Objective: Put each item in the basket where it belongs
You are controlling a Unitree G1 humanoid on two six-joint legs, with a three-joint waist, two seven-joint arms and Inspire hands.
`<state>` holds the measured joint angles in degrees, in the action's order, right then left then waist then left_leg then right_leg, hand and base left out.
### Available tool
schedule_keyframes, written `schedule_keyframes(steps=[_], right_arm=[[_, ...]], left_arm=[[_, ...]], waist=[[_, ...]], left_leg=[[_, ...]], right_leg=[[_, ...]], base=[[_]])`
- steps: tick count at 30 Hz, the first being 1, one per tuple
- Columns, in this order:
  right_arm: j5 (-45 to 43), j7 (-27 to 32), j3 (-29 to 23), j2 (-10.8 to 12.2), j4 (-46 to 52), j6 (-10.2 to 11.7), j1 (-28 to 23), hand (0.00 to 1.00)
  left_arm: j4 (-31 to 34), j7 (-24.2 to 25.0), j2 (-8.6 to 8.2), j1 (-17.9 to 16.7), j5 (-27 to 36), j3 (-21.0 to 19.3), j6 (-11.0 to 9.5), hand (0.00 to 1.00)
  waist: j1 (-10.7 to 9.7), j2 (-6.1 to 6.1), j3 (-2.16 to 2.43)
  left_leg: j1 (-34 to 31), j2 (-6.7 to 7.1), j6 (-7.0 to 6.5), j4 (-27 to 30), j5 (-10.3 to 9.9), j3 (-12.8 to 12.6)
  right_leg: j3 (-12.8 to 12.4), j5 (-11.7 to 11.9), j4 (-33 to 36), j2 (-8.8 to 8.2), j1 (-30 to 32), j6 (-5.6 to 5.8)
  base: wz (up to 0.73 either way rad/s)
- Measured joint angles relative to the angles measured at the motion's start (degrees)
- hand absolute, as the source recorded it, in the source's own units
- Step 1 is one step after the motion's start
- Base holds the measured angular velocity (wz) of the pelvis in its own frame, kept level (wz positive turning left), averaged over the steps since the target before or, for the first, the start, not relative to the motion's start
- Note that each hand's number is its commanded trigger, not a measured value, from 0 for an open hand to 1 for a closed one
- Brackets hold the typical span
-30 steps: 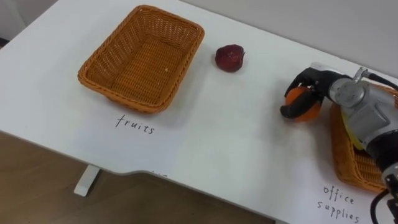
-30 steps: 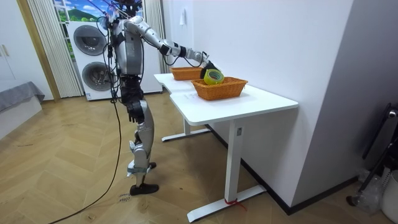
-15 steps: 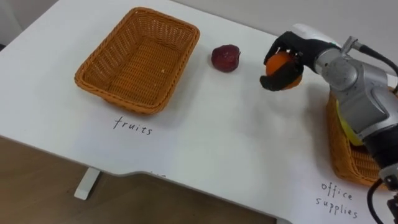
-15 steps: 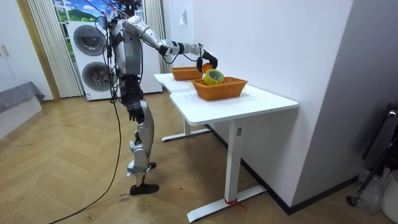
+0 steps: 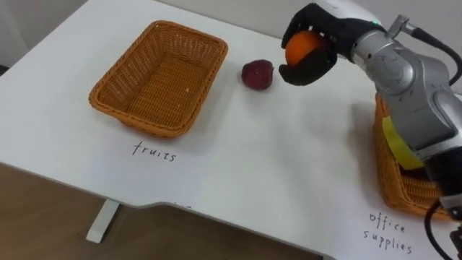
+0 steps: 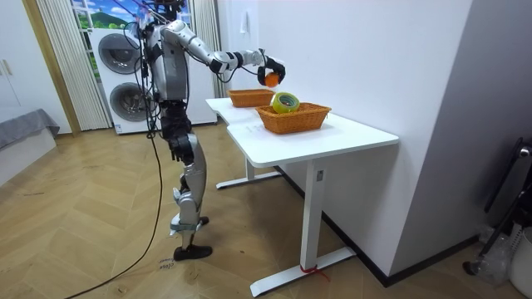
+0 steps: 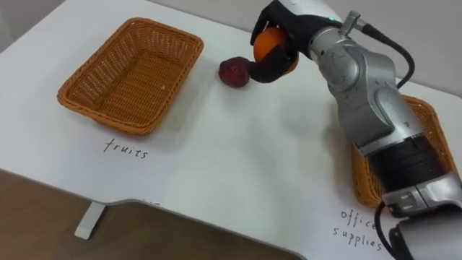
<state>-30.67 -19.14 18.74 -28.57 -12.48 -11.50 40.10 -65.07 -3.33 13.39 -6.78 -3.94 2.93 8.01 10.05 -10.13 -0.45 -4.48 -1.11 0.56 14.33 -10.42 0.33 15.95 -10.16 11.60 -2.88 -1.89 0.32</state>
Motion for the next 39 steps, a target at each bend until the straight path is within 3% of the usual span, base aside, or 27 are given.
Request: schedule_keyframes(steps=[11, 16, 20, 25, 27, 31, 39], right_arm=[[3.4, 0.4, 0.0, 0.0, 0.2, -1.1, 1.7, 1.0], [3.0, 1.0, 0.0, 0.2, 0.4, -1.2, 2.1, 1.0], [0.7, 1.0, 0.1, 0.9, 2.8, -3.0, 2.1, 1.0], [0.9, 0.9, 0.5, 4.2, 3.1, -3.6, 2.1, 1.0], [1.0, 1.0, 2.1, 4.4, 2.6, -3.4, 2.4, 1.0], [2.1, 1.1, 5.6, 4.4, 0.1, -2.6, 3.2, 1.0], [8.1, 3.6, 7.2, 4.6, -7.3, -1.6, 5.0, 1.0]], left_arm=[[3.7, -1.2, -0.09, -2.0, 0.0, -0.7, 0.1, 0.0], [3.7, -1.6, 0.08, -2.2, -0.1, -1.9, 0.1, 0.0], [3.7, -1.5, -0.12, -3.0, -0.1, -2.6, 0.3, 0.0], [3.6, -0.8, 0.21, -3.8, -0.4, -2.7, 1.2, 0.0], [3.4, -0.7, 0.24, -3.9, -0.3, -2.7, 1.2, 0.0], [3.4, -0.7, 0.3, -4.6, -0.2, -2.6, 1.2, 0.0], [5.4, -0.7, 0.69, -5.5, -0.4, -2.8, 1.0, 0.0]], waist=[[1.1, -1.08, 0.11], [2.0, -2.83, 0.16], [3.0, -3.01, 0.14], [6.4, -3.5, -0.28], [7.4, -3.55, -0.69], [8.1, -3.68, -0.85], [10.7, -4.02, -1.11]], left_leg=[[0.1, 0.07, 0.08, -0.1, 0.1, 0.6], [0.1, 0.31, 0.19, -0.2, 0.1, 2.3], [0.1, 0.83, 0.08, -0.3, 0.2, 3.6], [0.7, 1.14, 0.06, -0.7, 0.3, 5.1], [0.6, 1.32, 0.06, -0.8, 0.3, 5.7], [-0.4, 1.94, -0.01, -0.5, 0.4, 7.7], [-0.7, 2.37, -0.09, -0.3, 0.4, 8.4]], right_leg=[[1.0, 0.0, 0.0, -0.05, -0.4, 0.0], [3.4, 0.0, -0.1, -0.13, -1.1, 0.01], [5.7, 0.0, -0.1, -0.46, -1.7, 0.03], [6.6, -0.1, -1.2, -0.42, -2.9, 0.16], [7.0, -0.1, -1.1, -0.43, -3.1, 0.22], [7.1, -0.2, -1.2, -0.53, -3.1, 0.38], [7.9, -0.7, -1.1, -0.95, -3.1, 1.03]], base=[[0.02], [0.17], [0.2], [0.13], [0.21], [0.27], [0.07]])
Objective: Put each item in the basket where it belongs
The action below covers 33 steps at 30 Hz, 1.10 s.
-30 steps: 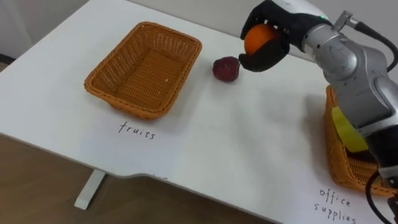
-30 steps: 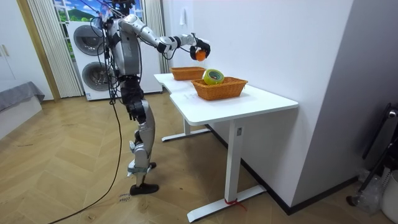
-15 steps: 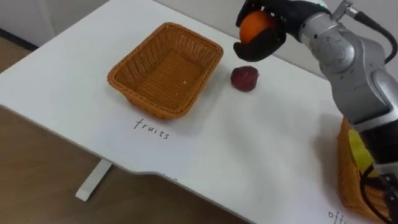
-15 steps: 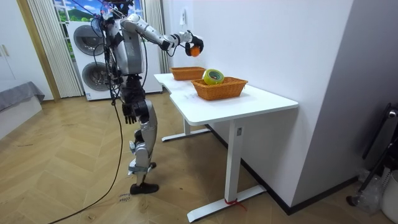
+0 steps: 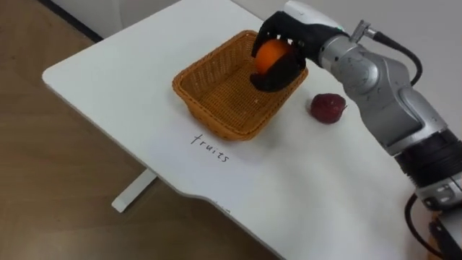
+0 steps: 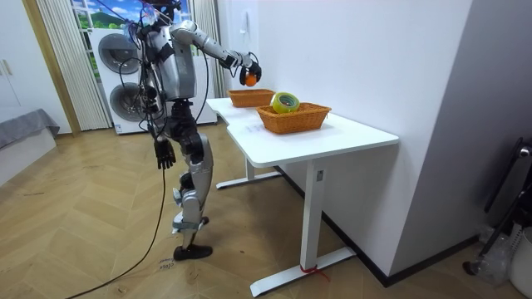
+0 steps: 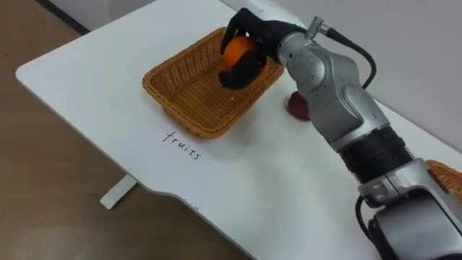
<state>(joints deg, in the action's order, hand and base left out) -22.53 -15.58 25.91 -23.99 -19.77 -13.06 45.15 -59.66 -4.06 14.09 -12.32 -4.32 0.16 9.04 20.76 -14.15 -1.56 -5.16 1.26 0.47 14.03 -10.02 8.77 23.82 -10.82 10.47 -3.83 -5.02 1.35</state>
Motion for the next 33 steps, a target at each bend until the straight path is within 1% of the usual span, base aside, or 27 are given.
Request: schedule_keyframes(steps=[1, 2, 6, 10, 11, 12, 13, 14, 16, 20, 22, 28, 33], right_arm=[[0.0, 0.8, 0.0, 0.4, -0.8, 0.1, 0.0, 1.0], [0.0, 1.4, 0.0, 0.7, -1.8, 0.7, 0.1, 1.0], [0.5, 2.9, 0.0, 0.8, -3.6, 1.0, 0.1, 1.0], [1.0, 4.1, 0.0, 0.8, -4.4, 1.0, 0.1, 1.0], [1.1, 4.2, 0.0, 0.8, -4.4, 1.0, 0.1, 0.76], [1.7, 4.3, 0.0, 0.9, -4.4, 0.9, 0.1, 0.22], [2.5, 4.7, 0.3, 1.0, -4.4, 0.6, 0.1, 0.02], [2.8, 5.0, 0.6, 1.1, -4.5, 0.4, 0.1, 0.0], [3.4, 5.4, 1.4, 1.5, -5.2, 0.4, 0.1, 0.0], [4.1, 5.8, 2.1, 2.1, -8.0, 0.6, 0.1, 0.0], [4.4, 6.2, 2.1, 2.2, -9.7, 0.5, 0.1, 0.0], [5.6, 8.7, 2.1, 2.2, -11.6, 1.6, 0.3, 0.0], [5.6, 9.6, 2.1, 2.1, -11.8, 2.1, 0.3, 0.0]], left_arm=[[0.0, 0.0, -0.01, 0.1, 0.0, 0.0, -0.1, 0.0], [0.0, 0.0, -0.03, 0.1, 0.0, 0.0, -0.2, 0.0], [-0.1, 0.1, -0.07, 0.0, 0.2, 0.0, -0.3, 0.0], [0.0, 0.8, -0.08, 0.0, 0.0, -0.6, -0.2, 0.0], [0.0, 0.9, -0.09, -0.1, 0.0, -0.8, -0.1, 0.0], [0.0, 1.0, -0.08, -0.2, -0.1, -1.0, 0.2, 0.0], [0.0, 1.0, -0.04, -0.4, -0.2, -1.1, 0.5, 0.0], [0.0, 1.0, 0.0, -0.5, -0.2, -1.1, 0.6, 0.0], [0.0, 1.0, 0.04, -0.9, -0.3, -1.2, 1.1, 0.0], [-0.1, 1.3, 0.2, -1.1, -0.3, -1.1, 1.5, 0.0], [-0.1, 1.4, 0.27, -1.2, -0.3, -1.1, 1.5, 0.0], [0.0, 2.0, 0.55, -1.7, -0.2, -1.1, 1.3, 0.0], [0.0, 2.0, 0.52, -1.7, -0.3, -1.1, 0.8, 0.0]], waist=[[0.1, -0.02, 0.0], [0.1, -0.02, -0.01], [0.2, 0.05, -0.23], [0.2, -0.07, -0.28], [0.2, -0.07, -0.28], [0.4, -0.07, -0.28], [0.7, -0.05, -0.29], [0.9, -0.05, -0.29], [1.7, 0.01, -0.33], [2.4, 0.02, -0.34], [3.4, 0.1, -0.4], [3.2, 0.37, -0.54], [3.2, 0.6, -0.45]], left_leg=[[0.0, 0.11, -0.01, 0.0, 0.0, 0.1], [0.0, 0.18, -0.02, 0.1, 0.0, 0.2], [-0.1, 0.39, -0.08, 0.1, 0.0, 0.8], [-0.8, 0.57, -0.08, 0.4, 0.0, 1.6], [-0.9, 0.59, -0.08, 0.5, 0.0, 1.7], [-0.9, 0.63, -0.08, 0.6, 0.0, 2.0], [-0.8, 0.66, -0.08, 0.6, 0.0, 2.1], [-0.7, 0.66, -0.08, 0.6, 0.0, 2.1], [-0.6, 0.76, -0.08, 0.7, 0.0, 2.5], [-0.5, 1.25, -0.09, 1.0, 0.1, 3.6], [-0.5, 1.42, -0.14, 1.1, 0.1, 3.9], [-0.6, 1.5, -0.15, 1.4, 0.1, 3.9], [-0.6, 1.48, -0.19, 1.3, 0.1, 3.5]], right_leg=[[0.0, -0.1, 0.0, -0.09, 0.0, 0.15], [-0.1, -0.2, 0.0, -0.13, -0.1, 0.22], [-0.1, -0.2, 0.0, -0.2, -0.1, 0.25], [0.0, -0.2, 0.0, -0.14, 0.0, 0.28], [0.0, -0.2, 0.0, -0.12, 0.0, 0.28], [0.1, -0.2, 0.0, -0.09, 0.0, 0.28], [0.1, -0.2, 0.0, -0.09, -0.2, 0.28], [0.1, -0.2, 0.0, -0.09, -0.3, 0.28], [0.3, -0.2, 0.0, -0.09, -0.6, 0.28], [1.5, -0.3, 0.0, -0.29, -1.1, 0.4], [1.7, -0.3, 0.1, -0.4, -1.1, 0.46], [1.9, -0.3, 0.1, -0.42, -1.6, 0.47], [1.4, -0.3, 0.0, -0.43, -1.6, 0.51]], base=[[0.07], [0.05], [0.05], [0.08], [0.1], [0.08], [0.05], [0.03], [0.1], [0.21], [0.08], [0.0], [-0.03]])
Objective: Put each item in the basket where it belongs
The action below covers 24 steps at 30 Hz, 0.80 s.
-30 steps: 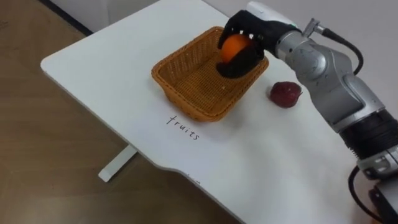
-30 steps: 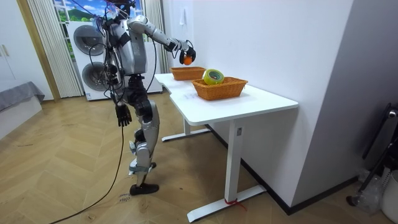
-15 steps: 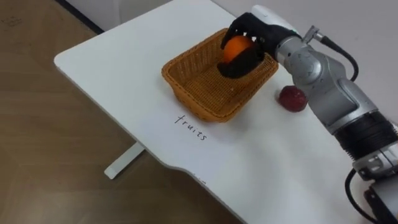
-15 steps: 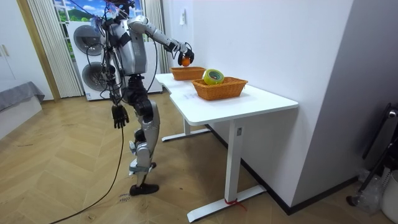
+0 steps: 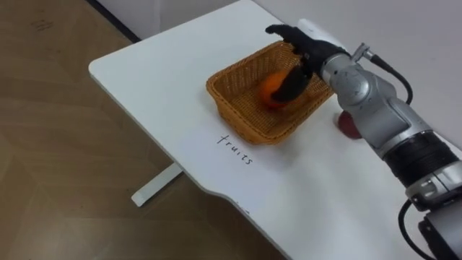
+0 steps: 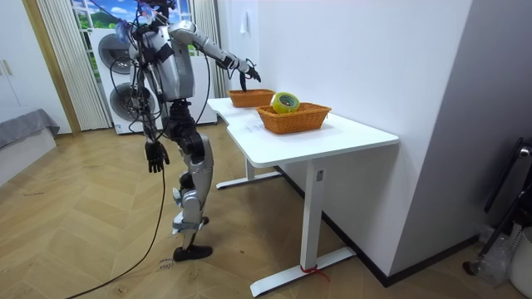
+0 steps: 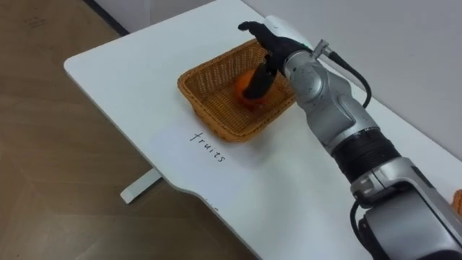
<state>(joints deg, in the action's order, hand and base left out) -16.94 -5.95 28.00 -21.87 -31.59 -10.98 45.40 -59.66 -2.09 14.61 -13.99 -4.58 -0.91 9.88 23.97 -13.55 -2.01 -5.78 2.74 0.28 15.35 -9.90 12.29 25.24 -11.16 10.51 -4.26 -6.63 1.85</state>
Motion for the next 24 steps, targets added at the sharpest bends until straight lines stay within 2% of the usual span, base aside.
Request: schedule_keyframes(steps=[9, 13, 17, 24], right_arm=[[0.0, 1.8, 0.0, 0.0, -2.3, 1.0, 0.1, 0.0], [0.0, 2.5, 0.0, -0.1, -2.4, 1.1, 0.1, 0.0], [0.0, 3.1, 0.0, -0.2, -2.2, 1.3, 0.2, 0.0], [-0.4, 3.0, -0.7, -0.5, 1.7, 1.5, 1.2, 0.0]], left_arm=[[0.0, -0.2, 0.0, -0.3, 0.0, 0.1, 0.1, 0.0], [0.0, -0.2, 0.0, -0.3, 0.0, 0.1, 0.1, 0.0], [0.0, -0.6, -0.04, -0.3, 0.0, 0.1, 0.1, 0.0], [0.2, -0.6, -0.27, -0.6, -0.1, 0.1, 0.2, 0.0]], waist=[[-0.1, 0.33, 0.11], [-0.3, 0.59, 0.43], [-0.6, 0.33, 0.63], [-3.3, 0.4, 0.9]], left_leg=[[0.2, 0.02, -0.02, 0.2, 0.1, -0.2], [0.5, 0.0, -0.03, 0.0, 0.2, -0.4], [0.2, -0.05, -0.01, 0.2, 0.3, -0.5], [-0.3, -0.03, 0.02, 0.4, 0.3, -1.2]], right_leg=[[-0.1, 0.0, 0.0, -0.02, -0.3, 0.0], [-0.1, 0.0, 0.0, -0.05, -0.4, 0.0], [-0.1, 0.0, -0.1, -0.04, -0.2, 0.0], [-0.2, 0.0, -0.9, -0.04, 0.2, -0.01]], base=[[0.0], [0.0], [-0.02], [-0.06]])
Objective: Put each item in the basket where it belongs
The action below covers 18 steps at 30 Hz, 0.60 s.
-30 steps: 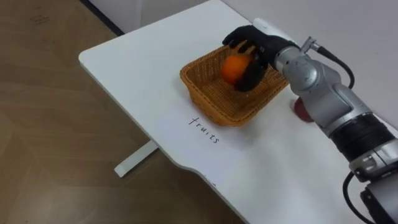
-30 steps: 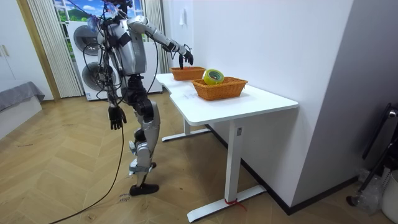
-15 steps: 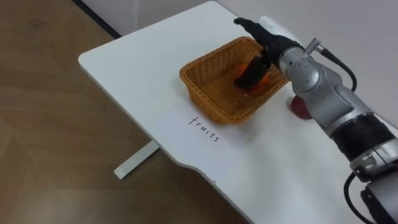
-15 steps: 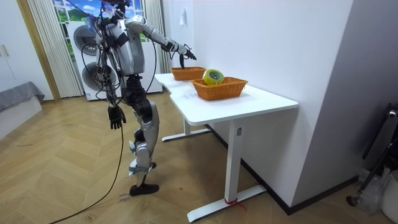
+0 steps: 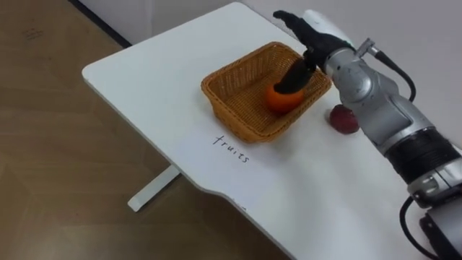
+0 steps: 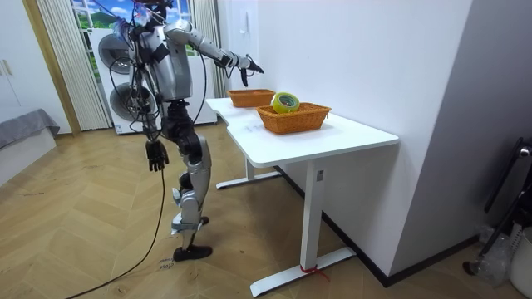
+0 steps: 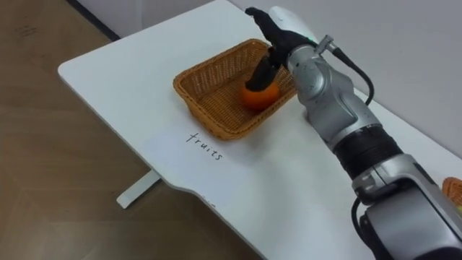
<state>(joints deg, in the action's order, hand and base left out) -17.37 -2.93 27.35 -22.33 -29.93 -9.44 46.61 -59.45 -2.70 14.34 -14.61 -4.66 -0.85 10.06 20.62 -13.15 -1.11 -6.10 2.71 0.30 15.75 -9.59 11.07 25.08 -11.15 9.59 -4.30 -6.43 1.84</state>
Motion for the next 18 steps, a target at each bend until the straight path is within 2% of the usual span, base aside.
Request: schedule_keyframes(steps=[3, 8, 10, 18], right_arm=[[-1.2, 0.0, -0.7, -0.1, 1.7, 0.0, 0.0, 0.0], [-1.0, 0.9, -3.9, -0.6, 6.9, -0.2, -0.1, 0.0], [-0.6, 1.2, -4.7, -0.7, 7.5, -0.3, -0.1, 0.0], [-1.0, 0.8, -6.9, -2.2, 7.6, -0.7, -0.1, 0.0]], left_arm=[[1.1, 0.0, -0.25, -0.4, -0.1, -0.1, 0.0, 0.0], [2.6, -0.1, -0.83, -0.7, -0.5, -0.9, 0.4, 0.0], [2.6, -0.6, -1.04, -0.7, -0.4, -1.0, 0.6, 0.0], [3.0, -1.8, -1.68, 0.9, -0.5, -1.2, 1.6, 0.0]], waist=[[-0.7, 0.55, 0.26], [-2.3, 1.95, 0.49], [-3.5, 2.47, 0.65], [-7.2, 3.17, 0.75]], left_leg=[[0.1, -0.09, 0.0, 0.0, 0.0, -0.5], [0.4, -0.17, -0.09, -0.1, 0.0, -1.5], [0.6, -0.07, -0.2, -0.1, 0.1, -1.6], [0.9, -0.23, -0.25, -0.1, 0.2, -2.5]], right_leg=[[-1.2, 0.0, 0.0, 0.02, 0.5, 0.0], [-1.5, 0.0, 0.1, -0.14, 0.4, -0.01], [-1.6, 0.0, 0.1, -0.24, -0.1, -0.01], [-2.6, 0.0, 0.2, -0.3, 0.2, -0.01]], base=[[-0.09], [-0.09], [0.0], [-0.06]])
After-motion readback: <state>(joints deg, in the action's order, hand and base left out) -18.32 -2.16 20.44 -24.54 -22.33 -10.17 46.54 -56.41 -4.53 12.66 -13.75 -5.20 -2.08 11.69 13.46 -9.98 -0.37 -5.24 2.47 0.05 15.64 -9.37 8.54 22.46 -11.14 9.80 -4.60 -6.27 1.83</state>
